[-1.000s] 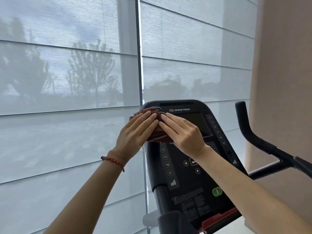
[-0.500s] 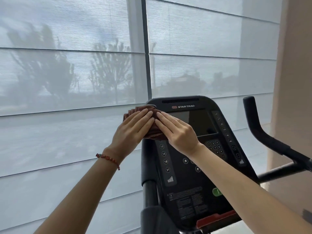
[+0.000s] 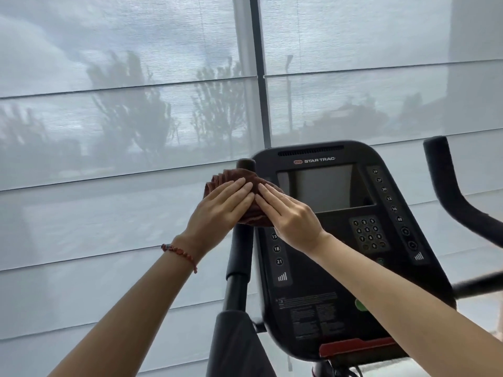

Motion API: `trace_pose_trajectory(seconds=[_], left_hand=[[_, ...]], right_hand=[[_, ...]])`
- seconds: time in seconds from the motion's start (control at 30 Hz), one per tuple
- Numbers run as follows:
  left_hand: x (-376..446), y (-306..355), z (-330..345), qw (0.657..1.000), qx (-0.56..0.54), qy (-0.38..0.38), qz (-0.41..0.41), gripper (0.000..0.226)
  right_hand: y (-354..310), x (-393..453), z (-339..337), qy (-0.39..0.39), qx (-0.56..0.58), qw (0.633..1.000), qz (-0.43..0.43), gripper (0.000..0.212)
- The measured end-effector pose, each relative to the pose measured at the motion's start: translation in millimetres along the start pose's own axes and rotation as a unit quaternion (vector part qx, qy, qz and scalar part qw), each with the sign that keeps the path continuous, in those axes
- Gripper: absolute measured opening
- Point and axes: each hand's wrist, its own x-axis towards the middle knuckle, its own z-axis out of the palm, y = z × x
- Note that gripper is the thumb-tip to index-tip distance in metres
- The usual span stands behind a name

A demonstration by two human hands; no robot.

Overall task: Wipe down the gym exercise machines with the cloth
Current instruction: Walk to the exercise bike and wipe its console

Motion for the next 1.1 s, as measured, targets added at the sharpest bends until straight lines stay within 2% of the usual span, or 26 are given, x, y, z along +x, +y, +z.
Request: trace_pose_trajectory(seconds=[0.3,0.47,0.63,0.77,1.1], left_hand=[[-18,17,-11,0.998,-0.008,-0.069,0.006,0.037],[-32,30,-19,0.995,-0.029,-0.096,-0.007,0.052],[-43,38,-25,0.993,-0.052,-0.103,-0.039,0.044],[-48,44,-29,0.990,-0.070,-0.102,-0.064,0.034],[-59,55,-46,0.983,-0.117,-0.100,-0.105,0.042]], right_hand=[[-11,-21,-9,-0.055,0.027,0.998,-0.034,0.043],[-24,-30,-17,-0.078,0.046,0.995,-0.048,0.048],[-32,-32,-25,-0.101,0.057,0.992,-0.052,0.048],[-38,-31,-32,-0.121,0.070,0.989,-0.046,0.038],[-51,-23,-54,-0.178,0.101,0.978,-0.036,0.038]])
